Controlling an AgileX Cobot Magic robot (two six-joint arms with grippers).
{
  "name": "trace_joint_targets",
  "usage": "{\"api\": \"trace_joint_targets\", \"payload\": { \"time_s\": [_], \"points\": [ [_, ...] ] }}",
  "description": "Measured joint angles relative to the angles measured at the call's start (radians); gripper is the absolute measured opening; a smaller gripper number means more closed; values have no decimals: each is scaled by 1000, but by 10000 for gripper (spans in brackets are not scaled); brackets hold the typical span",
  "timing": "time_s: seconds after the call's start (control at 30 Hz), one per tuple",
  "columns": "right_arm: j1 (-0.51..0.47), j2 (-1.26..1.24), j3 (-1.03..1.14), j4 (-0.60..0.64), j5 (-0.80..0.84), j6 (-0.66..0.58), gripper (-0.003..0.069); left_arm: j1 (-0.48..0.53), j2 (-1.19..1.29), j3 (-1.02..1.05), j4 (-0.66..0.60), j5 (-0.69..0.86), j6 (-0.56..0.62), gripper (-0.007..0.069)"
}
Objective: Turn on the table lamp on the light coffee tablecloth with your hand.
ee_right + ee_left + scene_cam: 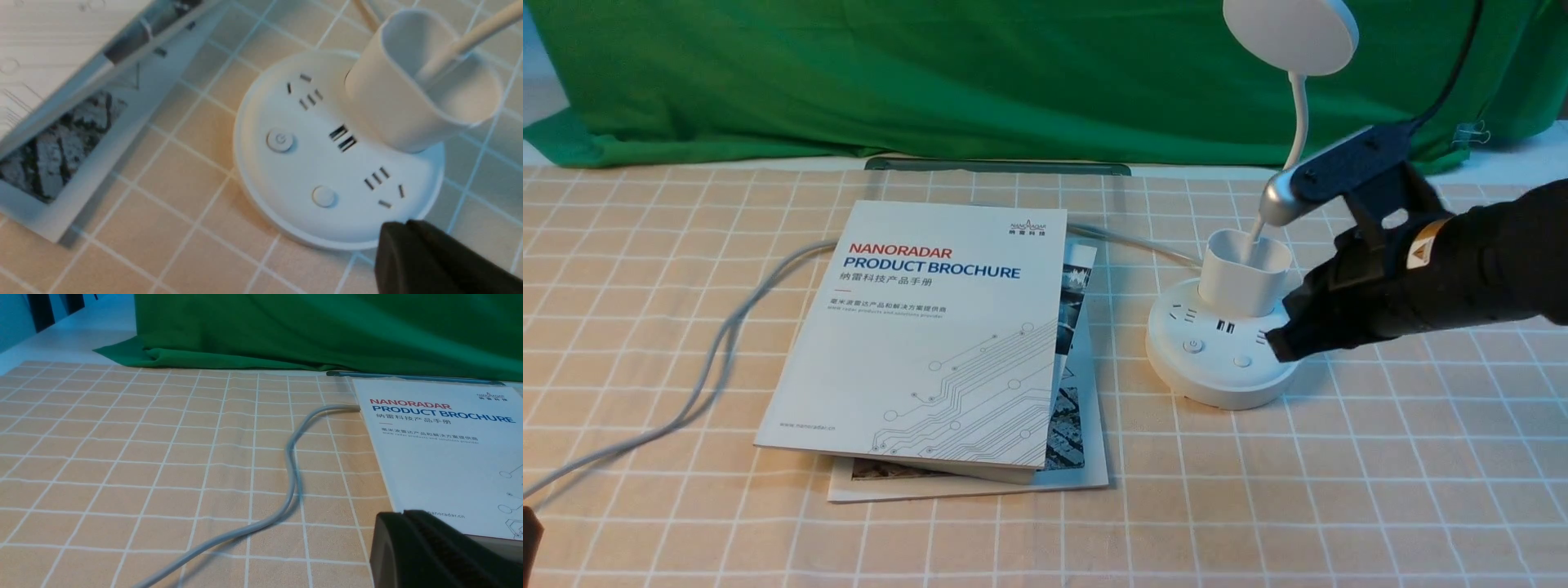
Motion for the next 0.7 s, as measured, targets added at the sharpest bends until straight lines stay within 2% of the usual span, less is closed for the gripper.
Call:
{"api": "trace_joint_targets", "payload": {
  "time_s": [0.37, 0.7],
  "points": [
    [0, 237, -198, -1, 127, -38, 34, 0, 0, 0, 0, 0, 0, 21],
    [0, 291, -210, -11, 145, -45, 34, 0, 0, 0, 0, 0, 0, 21]
  ]
}}
